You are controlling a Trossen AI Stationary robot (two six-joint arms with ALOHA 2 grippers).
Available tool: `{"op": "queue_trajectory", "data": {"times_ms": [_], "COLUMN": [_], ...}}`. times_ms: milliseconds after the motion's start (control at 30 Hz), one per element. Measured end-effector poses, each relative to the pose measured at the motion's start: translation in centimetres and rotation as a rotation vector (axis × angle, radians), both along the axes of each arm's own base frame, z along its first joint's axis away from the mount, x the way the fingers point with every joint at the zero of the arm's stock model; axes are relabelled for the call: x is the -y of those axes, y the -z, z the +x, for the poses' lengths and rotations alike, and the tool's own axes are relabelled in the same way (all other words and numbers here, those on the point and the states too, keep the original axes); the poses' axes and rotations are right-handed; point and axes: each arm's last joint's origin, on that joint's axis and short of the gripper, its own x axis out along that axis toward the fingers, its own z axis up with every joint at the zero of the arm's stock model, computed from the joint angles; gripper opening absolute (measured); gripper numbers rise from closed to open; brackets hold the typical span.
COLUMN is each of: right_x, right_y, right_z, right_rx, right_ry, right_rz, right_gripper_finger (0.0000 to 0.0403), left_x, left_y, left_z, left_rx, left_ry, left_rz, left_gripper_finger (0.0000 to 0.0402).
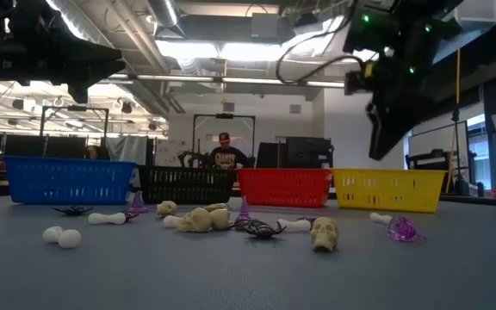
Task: Sort Halloween decoration
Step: Put the white bone toy into the red bin
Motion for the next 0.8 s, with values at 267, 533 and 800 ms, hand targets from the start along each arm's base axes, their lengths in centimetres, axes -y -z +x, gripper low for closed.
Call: {"op": "queue_trajectory", "data": {"times_ms": [267,533,800], "right_x": [-0.3,-4.2,-10.2], "right_y": [-4.6,-5.5,-3.7], "right_z": [2.1,3.5,4.0], "right_rx": [0.226,0.343,0.349], "right_ry": [0.156,0.219,0.407], "right_rz": [0.254,0.43,0.365], "right_gripper_finger": [0.0167,0.0168,0.0168], "left_x": [0.0,0.0,0.0], "left_y": [0.0,0.0,0.0], "left_z": [0.0,0.0,0.0], "left_rx": [-0.001,-0.001,-0.001], "left_ry": [0.0,0.0,0.0], "left_rz": [0.0,0.0,0.0], "left_gripper_finger": [0.0114,0.0114,0.0114]}}
